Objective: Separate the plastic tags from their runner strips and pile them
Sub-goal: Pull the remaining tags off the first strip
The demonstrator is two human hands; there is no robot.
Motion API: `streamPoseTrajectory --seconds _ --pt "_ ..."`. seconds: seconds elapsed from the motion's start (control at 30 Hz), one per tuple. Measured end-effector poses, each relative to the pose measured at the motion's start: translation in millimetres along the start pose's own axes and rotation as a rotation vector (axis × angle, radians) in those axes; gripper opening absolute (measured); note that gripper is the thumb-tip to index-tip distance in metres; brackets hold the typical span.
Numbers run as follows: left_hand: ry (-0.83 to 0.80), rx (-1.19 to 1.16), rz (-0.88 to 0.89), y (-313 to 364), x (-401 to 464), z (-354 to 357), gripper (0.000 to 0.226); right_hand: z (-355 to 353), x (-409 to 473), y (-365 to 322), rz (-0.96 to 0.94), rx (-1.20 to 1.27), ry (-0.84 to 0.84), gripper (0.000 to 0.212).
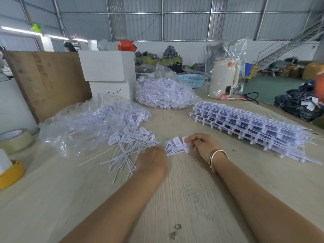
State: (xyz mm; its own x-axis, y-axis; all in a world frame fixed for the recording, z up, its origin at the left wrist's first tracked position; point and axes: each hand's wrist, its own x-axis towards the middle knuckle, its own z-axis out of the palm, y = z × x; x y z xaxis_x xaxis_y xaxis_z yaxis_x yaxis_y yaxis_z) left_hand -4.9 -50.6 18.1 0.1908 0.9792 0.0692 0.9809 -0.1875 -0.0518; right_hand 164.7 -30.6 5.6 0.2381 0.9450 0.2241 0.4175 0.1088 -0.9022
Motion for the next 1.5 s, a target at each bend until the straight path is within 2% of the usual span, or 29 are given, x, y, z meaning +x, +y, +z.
streamPoseTrajectory --seconds 0.1,0.17,0.3,0.37,0.5,0.57,0.63,0.7,0.8,0.87,0.93,1.03,1.1,1.17,1.2,1.3,1.33,1.4,1.5 --pt "0.059 -0.067 0.028 -2 -1 0 0.037 -2 5 2 0.006 -0.006 0.066 0.048" --pt "0.13 -0.158 0.031 -6 -2 -3 0.046 -5 8 4 0.023 0.007 0.138 0.047" --pt "0.369 -0.283 -0.07 -27 6 -20 0.044 -9 13 10 0.039 0.1 0.214 0.048" --pt "0.301 -0.225 -0.167 -41 10 -20 0.048 -8 14 11 0.037 0.088 0.186 0.048" --pt "0.018 0.01 -0.333 -57 14 -6 0.068 -2 13 11 0.013 0.039 0.089 0.049" --pt "0.035 0.12 -0.315 -57 16 -3 0.061 -2 13 11 0.011 0.008 0.069 0.049" --pt "0.132 0.195 -0.271 -54 16 -3 0.055 -3 14 13 0.017 0.001 0.067 0.049" --pt "0.173 0.141 -0.237 -52 15 -1 0.068 -4 14 13 0.02 -0.001 0.068 0.049" --pt "0.01 0.034 -0.29 -56 15 4 0.1 -3 14 13 0.019 0.003 0.055 0.049" --pt "-0.052 0.004 -0.382 -65 16 3 0.111 -3 13 12 0.02 0.005 0.057 0.049" --pt "-0.056 -0.003 -0.431 -74 17 -1 0.104 -4 12 11 0.021 -0.005 0.057 0.048" --pt "0.007 -0.071 -0.369 -76 21 -1 0.068 -3 7 9 0.011 -0.114 0.012 0.043" --pt "0.042 -0.148 -0.319 -71 21 1 0.046 5 1 4 -0.066 -0.305 -0.096 0.03" --pt "0.075 -0.157 -0.275 -65 19 0 0.043 21 -7 -2 -0.206 -0.592 -0.206 0.019" --pt "0.077 -0.134 -0.262 -64 18 -1 0.053 31 -11 -6 -0.252 -0.684 -0.221 0.022" --pt "0.016 -0.012 -0.326 -77 16 -1 0.108 56 -21 -21 -0.313 -0.797 -0.209 0.028" --pt "-0.019 -0.01 -0.352 -82 15 -1 0.117 60 -23 -22 -0.364 -0.854 -0.219 0.029" --pt "-0.057 -0.058 -0.367 -86 15 0 0.116 63 -27 -23 -0.474 -0.88 -0.279 0.03" --pt "-0.028 -0.32 -0.331 -74 18 -1 0.099 65 -40 -27 -0.625 -0.756 -0.415 0.026"
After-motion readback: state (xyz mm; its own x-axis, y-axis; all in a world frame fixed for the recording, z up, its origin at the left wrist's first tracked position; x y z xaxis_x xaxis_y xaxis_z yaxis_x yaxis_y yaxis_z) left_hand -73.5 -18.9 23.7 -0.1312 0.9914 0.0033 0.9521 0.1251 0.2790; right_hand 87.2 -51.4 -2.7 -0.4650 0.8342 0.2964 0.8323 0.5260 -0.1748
